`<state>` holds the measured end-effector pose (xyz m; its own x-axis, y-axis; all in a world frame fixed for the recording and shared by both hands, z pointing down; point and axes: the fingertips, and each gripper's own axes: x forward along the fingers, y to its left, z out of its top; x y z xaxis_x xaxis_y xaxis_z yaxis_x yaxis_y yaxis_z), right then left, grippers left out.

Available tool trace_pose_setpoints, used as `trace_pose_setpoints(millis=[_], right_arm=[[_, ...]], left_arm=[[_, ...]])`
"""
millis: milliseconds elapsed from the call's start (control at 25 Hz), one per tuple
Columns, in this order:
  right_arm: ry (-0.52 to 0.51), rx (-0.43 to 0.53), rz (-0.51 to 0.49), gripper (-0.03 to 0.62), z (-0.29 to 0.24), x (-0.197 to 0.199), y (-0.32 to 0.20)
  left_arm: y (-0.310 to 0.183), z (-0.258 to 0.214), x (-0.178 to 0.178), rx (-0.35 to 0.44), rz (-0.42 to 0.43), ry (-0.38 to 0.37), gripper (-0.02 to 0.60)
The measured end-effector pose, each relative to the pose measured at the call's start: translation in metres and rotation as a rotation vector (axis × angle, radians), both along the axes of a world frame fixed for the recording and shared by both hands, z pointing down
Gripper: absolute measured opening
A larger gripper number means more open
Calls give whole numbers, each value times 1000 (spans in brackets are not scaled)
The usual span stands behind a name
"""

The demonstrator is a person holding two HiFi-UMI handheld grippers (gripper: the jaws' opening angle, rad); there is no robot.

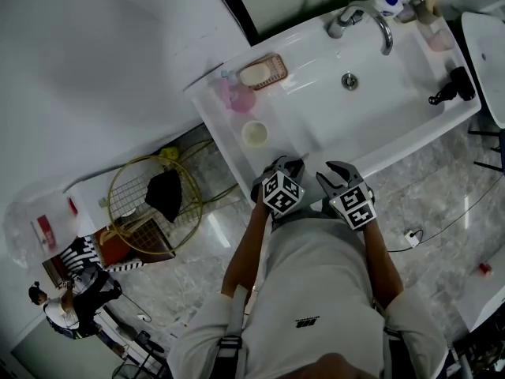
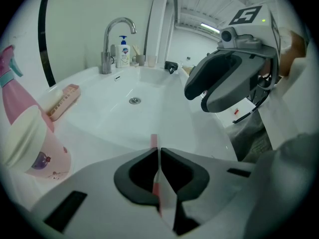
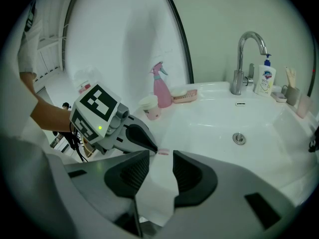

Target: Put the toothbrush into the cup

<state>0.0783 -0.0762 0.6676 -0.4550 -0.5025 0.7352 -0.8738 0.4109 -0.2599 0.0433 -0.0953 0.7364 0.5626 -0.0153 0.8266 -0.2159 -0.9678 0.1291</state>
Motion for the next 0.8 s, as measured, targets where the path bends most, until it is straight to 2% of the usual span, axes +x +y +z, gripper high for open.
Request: trace_pose_setpoints(millis=[360,800], right_arm=[[11,14,-4,161,-2,-1,0],[18,49,-26,161,-16,-8,-10]], left_arm=[[-3,-5,-2,12,-19,21,41],[-14,-37,-12,100,-93,105,41]])
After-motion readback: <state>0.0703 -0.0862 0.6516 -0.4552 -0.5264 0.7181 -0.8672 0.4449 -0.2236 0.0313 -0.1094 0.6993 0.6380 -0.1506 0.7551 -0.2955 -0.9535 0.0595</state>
